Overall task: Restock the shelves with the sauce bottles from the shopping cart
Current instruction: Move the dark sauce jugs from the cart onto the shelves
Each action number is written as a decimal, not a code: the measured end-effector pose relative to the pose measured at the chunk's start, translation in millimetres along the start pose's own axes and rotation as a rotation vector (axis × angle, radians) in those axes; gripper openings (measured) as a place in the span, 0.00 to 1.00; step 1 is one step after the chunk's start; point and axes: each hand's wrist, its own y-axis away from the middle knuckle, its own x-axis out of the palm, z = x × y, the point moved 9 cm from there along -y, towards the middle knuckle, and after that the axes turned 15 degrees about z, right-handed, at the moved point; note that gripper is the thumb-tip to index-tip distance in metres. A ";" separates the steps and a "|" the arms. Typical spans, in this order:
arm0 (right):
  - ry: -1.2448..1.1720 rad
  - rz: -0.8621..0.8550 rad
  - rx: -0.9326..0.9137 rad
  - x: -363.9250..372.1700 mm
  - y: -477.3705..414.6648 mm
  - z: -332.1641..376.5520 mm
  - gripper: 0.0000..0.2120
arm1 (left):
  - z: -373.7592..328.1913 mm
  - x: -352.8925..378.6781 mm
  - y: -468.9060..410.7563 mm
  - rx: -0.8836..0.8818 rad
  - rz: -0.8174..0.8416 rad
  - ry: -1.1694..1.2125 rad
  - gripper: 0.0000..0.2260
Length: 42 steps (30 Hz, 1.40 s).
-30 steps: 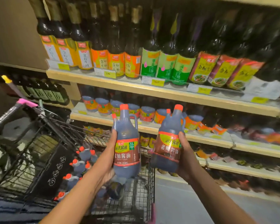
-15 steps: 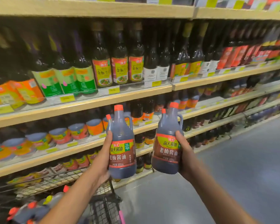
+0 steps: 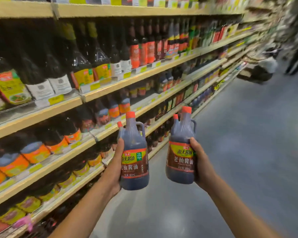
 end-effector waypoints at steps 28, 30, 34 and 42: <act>-0.014 -0.614 -0.238 -306.0 -71.8 105.6 0.36 | 23.4 240.7 -342.1 -0.183 0.501 -0.252 0.32; -0.014 -0.638 -0.251 -322.8 -80.2 113.7 0.36 | 29.5 257.6 -362.5 -0.222 0.544 -0.247 0.32; 0.017 -0.659 -0.269 -358.2 -102.1 134.0 0.35 | 35.4 288.7 -402.9 -0.245 0.587 -0.263 0.32; 0.071 -0.585 -0.231 -453.5 -177.0 170.9 0.39 | 28.8 340.0 -499.1 -0.201 0.536 -0.249 0.32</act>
